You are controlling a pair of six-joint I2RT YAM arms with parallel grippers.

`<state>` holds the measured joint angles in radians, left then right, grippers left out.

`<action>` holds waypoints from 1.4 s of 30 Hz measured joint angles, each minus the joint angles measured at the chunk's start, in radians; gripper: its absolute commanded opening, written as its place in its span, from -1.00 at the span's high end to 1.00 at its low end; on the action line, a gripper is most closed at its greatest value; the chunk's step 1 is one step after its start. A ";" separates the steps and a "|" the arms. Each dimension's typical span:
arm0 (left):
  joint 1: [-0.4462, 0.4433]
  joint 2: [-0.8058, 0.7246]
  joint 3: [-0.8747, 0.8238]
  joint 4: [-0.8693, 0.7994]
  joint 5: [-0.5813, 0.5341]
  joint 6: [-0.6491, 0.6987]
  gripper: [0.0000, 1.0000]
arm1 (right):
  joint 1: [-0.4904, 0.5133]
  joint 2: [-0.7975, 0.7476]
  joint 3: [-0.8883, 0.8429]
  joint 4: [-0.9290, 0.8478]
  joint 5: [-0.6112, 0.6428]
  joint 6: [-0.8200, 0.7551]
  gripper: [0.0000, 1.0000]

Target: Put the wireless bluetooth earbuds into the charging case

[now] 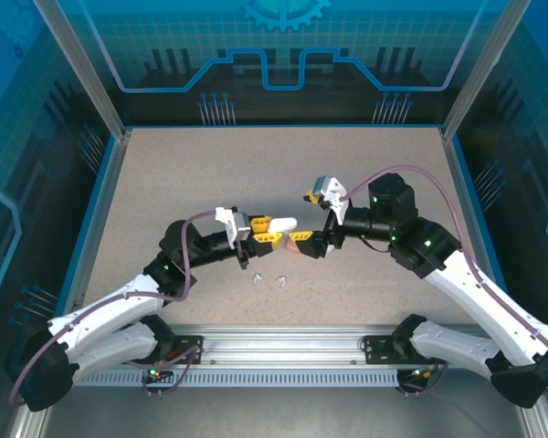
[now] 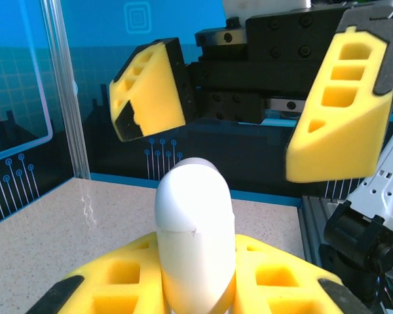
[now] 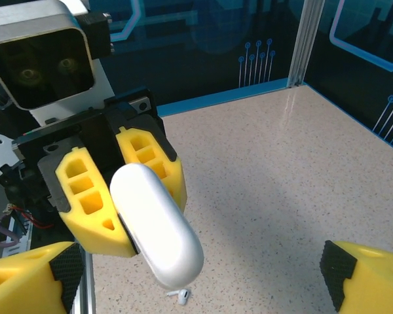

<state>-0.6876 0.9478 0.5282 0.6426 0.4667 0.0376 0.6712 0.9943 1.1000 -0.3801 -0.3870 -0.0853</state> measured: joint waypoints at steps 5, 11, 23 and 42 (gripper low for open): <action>-0.003 -0.002 -0.003 0.006 -0.001 0.015 1.00 | 0.004 0.026 0.006 0.008 0.009 0.008 -0.75; -0.003 -0.011 -0.003 0.018 -0.004 0.015 1.00 | 0.010 0.035 0.007 0.008 0.039 0.011 -0.68; -0.003 -0.012 -0.003 0.017 -0.039 0.018 1.00 | 0.011 0.035 0.007 0.015 0.073 0.020 -0.50; -0.011 -0.012 -0.003 0.006 -0.040 0.031 1.00 | -0.003 0.044 0.041 0.031 0.099 0.034 -0.50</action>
<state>-0.6987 0.9360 0.5251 0.6483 0.4267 0.0681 0.6685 1.0382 1.1412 -0.3492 -0.2878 -0.0509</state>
